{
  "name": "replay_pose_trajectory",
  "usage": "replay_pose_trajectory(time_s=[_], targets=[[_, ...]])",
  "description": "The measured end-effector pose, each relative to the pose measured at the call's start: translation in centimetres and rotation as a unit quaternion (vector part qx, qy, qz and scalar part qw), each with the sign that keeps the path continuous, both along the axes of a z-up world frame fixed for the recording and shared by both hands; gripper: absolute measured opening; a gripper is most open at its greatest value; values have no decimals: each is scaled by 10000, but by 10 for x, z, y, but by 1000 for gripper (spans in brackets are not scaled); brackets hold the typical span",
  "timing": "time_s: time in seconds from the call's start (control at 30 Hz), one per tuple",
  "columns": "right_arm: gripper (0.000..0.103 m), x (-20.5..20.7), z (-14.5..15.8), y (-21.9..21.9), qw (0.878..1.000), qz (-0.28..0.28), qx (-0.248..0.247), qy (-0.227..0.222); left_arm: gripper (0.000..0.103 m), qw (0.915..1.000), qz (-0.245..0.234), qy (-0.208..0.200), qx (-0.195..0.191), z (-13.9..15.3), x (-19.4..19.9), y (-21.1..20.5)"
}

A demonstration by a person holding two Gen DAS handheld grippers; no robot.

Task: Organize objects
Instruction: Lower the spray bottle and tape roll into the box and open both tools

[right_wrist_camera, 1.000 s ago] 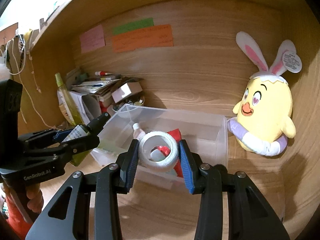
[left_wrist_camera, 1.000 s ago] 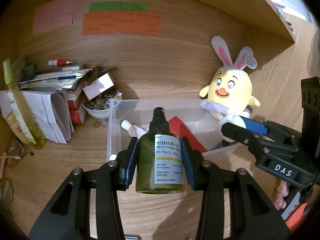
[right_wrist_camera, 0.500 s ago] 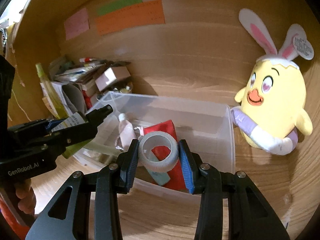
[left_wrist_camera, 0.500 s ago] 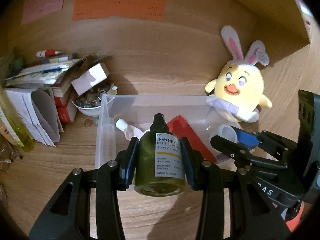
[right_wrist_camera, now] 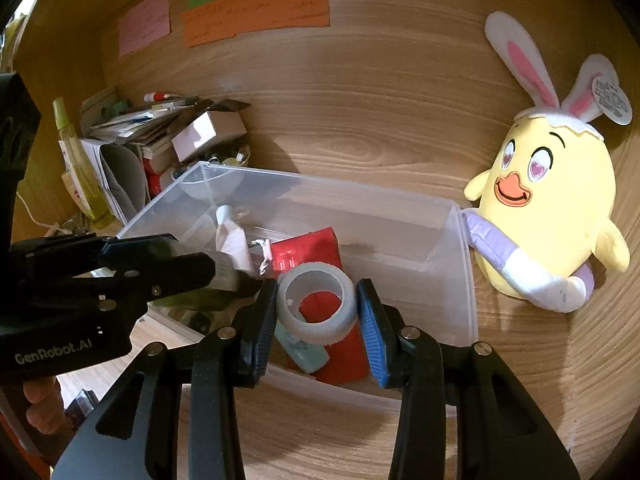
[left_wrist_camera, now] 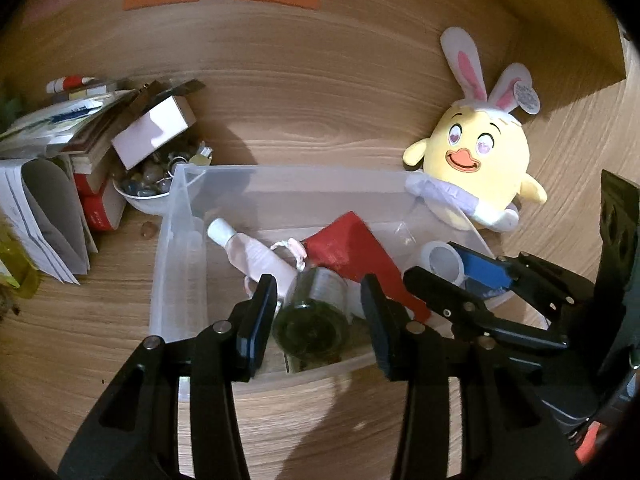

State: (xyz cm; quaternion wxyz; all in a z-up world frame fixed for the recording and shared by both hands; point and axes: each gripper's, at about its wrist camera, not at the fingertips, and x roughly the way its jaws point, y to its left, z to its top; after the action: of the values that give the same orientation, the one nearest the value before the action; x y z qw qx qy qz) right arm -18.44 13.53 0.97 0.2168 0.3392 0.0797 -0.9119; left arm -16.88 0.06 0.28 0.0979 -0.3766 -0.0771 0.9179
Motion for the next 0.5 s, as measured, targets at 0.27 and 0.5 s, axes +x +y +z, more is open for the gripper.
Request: replay_pose_trajectory(time_s=[0.27,0.5], targets=[[47,3,4,6,9999,20,-121,-58,59,9997,45,222,-88,11,10,0],[64,11,18,18,9989,68,-458,-56,68,9984,115,525,-147,31,28,0]])
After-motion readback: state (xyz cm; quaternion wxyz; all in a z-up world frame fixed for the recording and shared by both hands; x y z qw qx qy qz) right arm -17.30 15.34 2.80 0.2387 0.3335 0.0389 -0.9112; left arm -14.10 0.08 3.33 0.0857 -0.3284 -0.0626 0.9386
